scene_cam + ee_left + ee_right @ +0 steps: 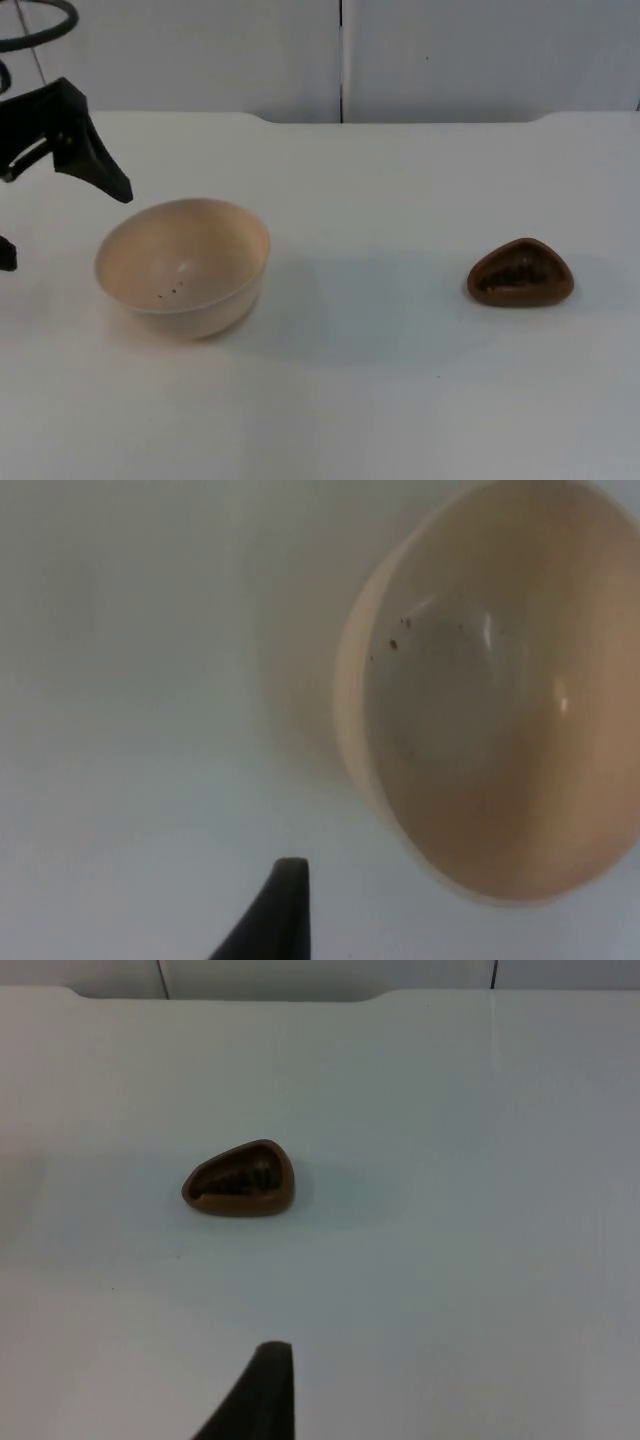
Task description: Pick up the bowl with the left hand and pour the coffee beans from the cup into the bowl with the right hand.
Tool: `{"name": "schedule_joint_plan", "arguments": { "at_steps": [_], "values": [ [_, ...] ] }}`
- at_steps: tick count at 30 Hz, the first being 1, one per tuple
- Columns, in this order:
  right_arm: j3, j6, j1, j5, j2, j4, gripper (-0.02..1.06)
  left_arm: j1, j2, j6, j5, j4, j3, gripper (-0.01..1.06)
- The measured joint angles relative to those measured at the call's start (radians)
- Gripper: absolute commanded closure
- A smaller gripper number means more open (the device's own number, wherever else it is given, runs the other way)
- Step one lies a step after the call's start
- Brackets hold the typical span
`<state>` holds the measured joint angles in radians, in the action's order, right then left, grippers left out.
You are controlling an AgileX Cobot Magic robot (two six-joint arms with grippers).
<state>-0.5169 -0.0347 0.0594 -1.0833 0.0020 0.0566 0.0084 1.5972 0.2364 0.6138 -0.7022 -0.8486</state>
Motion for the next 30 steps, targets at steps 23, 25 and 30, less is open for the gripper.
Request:
{"name": "schedule_joint_plan", "arguments": {
  "at_steps": [23, 25, 30],
  "values": [
    [0.0, 0.0, 0.0, 0.0, 0.0, -0.002, -0.01, -0.032, 0.279, -0.078, -0.126, -0.123, -0.001, 0.09],
    [0.0, 0.0, 0.0, 0.0, 0.0, -0.002, -0.01, -0.032, 0.296, -0.054, -0.135, -0.165, -0.001, 0.13],
    [0.0, -0.002, 0.0, 0.0, 0.0, -0.002, -0.01, -0.032, 0.315, 0.001, -0.142, -0.243, -0.001, 0.28]
  ]
}}
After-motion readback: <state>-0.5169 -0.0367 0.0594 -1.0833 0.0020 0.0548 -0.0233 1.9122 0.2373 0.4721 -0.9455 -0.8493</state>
